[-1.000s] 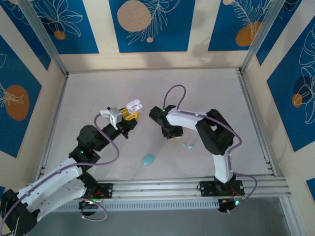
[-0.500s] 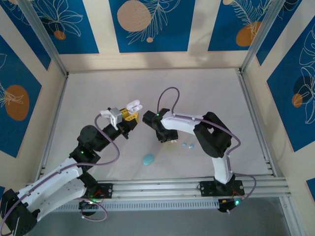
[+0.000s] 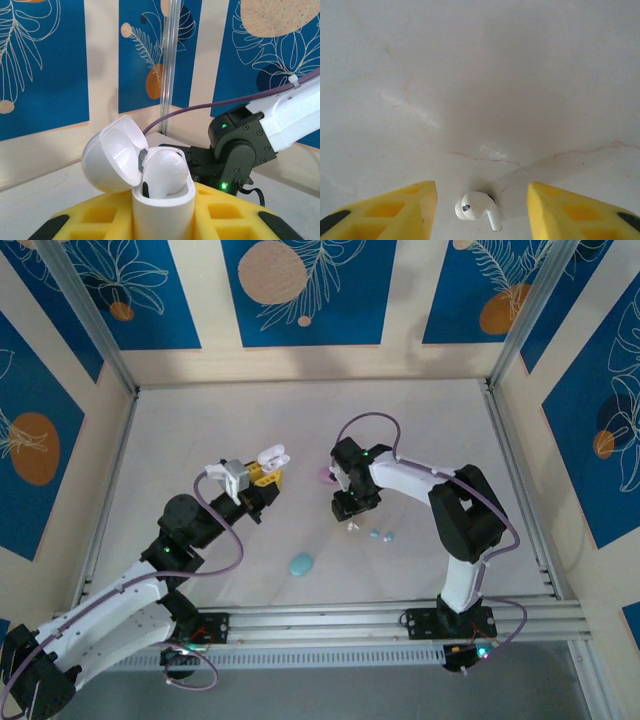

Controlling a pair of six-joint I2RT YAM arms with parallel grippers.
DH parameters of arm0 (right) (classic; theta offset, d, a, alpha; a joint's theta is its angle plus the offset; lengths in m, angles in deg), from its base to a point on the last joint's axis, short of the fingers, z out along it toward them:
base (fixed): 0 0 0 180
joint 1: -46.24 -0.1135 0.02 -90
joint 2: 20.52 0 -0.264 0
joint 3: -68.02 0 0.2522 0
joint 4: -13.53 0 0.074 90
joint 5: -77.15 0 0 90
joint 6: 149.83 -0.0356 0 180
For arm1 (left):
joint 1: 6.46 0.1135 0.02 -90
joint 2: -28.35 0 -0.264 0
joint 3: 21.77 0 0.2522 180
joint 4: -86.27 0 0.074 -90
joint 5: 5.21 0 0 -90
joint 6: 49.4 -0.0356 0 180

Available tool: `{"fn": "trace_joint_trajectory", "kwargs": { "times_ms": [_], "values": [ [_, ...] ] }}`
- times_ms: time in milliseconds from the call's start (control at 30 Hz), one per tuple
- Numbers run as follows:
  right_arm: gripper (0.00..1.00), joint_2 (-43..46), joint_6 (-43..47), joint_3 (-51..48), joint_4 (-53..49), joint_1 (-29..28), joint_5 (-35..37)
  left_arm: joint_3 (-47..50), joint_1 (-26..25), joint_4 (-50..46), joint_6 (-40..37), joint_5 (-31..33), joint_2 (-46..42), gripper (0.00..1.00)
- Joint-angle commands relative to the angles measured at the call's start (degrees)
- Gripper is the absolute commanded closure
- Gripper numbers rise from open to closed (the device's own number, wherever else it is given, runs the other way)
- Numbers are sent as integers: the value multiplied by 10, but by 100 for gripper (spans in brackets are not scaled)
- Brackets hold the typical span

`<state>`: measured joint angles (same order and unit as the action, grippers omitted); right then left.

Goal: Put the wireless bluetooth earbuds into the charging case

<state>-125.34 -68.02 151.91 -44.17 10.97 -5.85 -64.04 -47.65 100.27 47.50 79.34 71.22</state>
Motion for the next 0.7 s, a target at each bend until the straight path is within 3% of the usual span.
{"fn": "trace_joint_trajectory", "kwargs": {
  "times_ms": [0,667],
  "values": [
    [49,-17,83,11,-20,-5,-46,-7,-7,4,-11,1,-1,73],
    [55,-55,115,20,-70,-27,-9,-13,-7,1,-7,-7,5,73]
  ]
}}
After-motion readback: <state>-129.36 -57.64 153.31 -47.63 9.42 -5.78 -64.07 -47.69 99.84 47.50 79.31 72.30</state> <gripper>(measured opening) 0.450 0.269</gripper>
